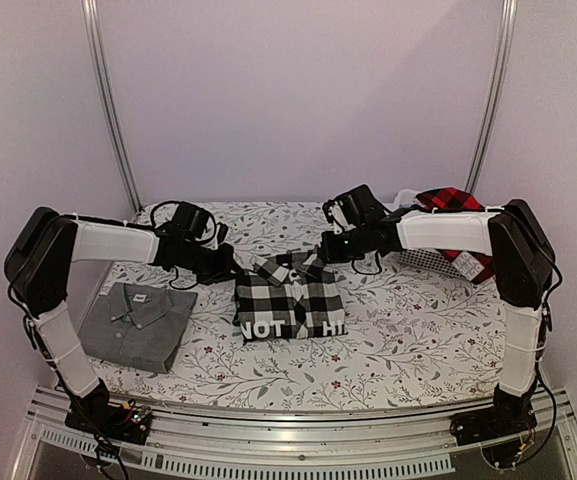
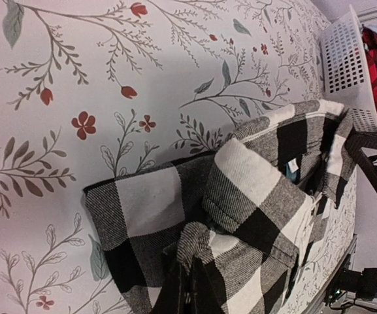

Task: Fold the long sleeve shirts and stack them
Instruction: Smooth out the square-folded shirt at the center of the board.

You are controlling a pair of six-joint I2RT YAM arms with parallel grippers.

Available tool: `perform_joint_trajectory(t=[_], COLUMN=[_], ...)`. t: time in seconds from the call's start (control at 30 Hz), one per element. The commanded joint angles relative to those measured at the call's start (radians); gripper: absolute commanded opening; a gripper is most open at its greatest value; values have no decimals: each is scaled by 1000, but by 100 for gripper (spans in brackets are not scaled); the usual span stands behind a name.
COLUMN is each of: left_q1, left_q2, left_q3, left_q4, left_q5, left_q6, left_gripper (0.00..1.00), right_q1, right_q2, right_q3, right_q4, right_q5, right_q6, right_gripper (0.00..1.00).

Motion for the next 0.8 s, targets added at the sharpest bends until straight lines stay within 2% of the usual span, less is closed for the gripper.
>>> perform_joint_trajectory(t=[0.0, 0.13, 0.2, 0.27, 0.43, 0.53, 0.67, 0.77], left_q1=[28, 54, 63, 67, 68, 69, 68, 68], left_q2=[42, 105, 139, 158, 186, 190, 180, 141], left_q3=[11, 9, 14, 12, 2, -8, -10, -4], left_q4=[44, 91, 104, 113, 150, 163, 172, 158], left_q5=[-31, -28, -29, -28, -22, -17, 6, -1], left_q6=[47, 47, 44, 40, 41, 38, 30, 29], left_gripper=[0, 0, 0, 0, 0, 0, 0, 4], right_q1=[-4, -4, -3, -4, -4, -2, 11, 36], right_q2=[-10, 38, 65, 79, 62, 27, -47, -80], right_q3=[-10, -2, 8, 20, 51, 52, 49, 50], right_q4=[35, 43, 42, 34, -15, -48, -83, -98], right_q5=[38, 38, 36, 35, 56, 93, 136, 144], right_q6=[9, 9, 9, 2, -25, -31, -25, -28], right_gripper=[0, 0, 4, 12, 43, 56, 68, 69])
